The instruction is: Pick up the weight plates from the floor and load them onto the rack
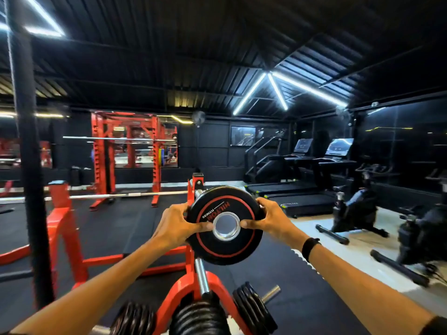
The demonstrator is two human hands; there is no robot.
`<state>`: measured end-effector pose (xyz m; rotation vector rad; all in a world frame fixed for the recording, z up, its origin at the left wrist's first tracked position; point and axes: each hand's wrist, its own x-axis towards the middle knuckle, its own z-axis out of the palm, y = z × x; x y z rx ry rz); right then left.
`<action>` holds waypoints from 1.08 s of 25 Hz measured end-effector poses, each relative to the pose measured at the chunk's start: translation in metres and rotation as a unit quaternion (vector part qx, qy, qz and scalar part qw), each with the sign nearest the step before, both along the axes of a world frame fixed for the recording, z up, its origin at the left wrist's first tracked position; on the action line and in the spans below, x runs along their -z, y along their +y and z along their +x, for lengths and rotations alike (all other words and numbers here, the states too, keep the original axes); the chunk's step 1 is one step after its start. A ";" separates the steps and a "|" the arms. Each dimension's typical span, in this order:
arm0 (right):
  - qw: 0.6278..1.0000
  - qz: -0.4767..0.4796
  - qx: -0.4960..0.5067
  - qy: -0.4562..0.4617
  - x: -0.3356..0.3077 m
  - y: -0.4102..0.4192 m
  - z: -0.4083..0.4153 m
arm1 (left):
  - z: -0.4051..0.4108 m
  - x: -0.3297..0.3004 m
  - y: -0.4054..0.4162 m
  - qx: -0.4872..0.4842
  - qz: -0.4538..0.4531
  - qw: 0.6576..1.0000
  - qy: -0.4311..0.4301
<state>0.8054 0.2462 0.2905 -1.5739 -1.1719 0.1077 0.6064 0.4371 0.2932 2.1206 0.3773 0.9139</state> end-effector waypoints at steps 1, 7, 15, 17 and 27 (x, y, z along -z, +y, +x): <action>1.000 -0.003 -0.011 -0.003 0.001 0.008 0.012 | 0.006 0.000 0.002 -0.010 -0.006 1.000 0.005; 0.998 0.004 -0.067 0.005 0.017 0.065 0.069 | 0.044 -0.001 0.030 -0.070 0.005 0.997 0.022; 0.996 0.005 -0.084 0.015 0.050 0.176 0.156 | 0.130 0.034 0.132 -0.107 0.018 0.993 0.034; 0.997 -0.003 -0.079 0.011 0.053 0.203 0.181 | 0.157 0.042 0.160 -0.104 0.008 0.994 0.037; 0.998 -0.005 -0.061 0.000 0.070 0.282 0.245 | 0.229 0.063 0.244 -0.132 0.020 0.990 0.044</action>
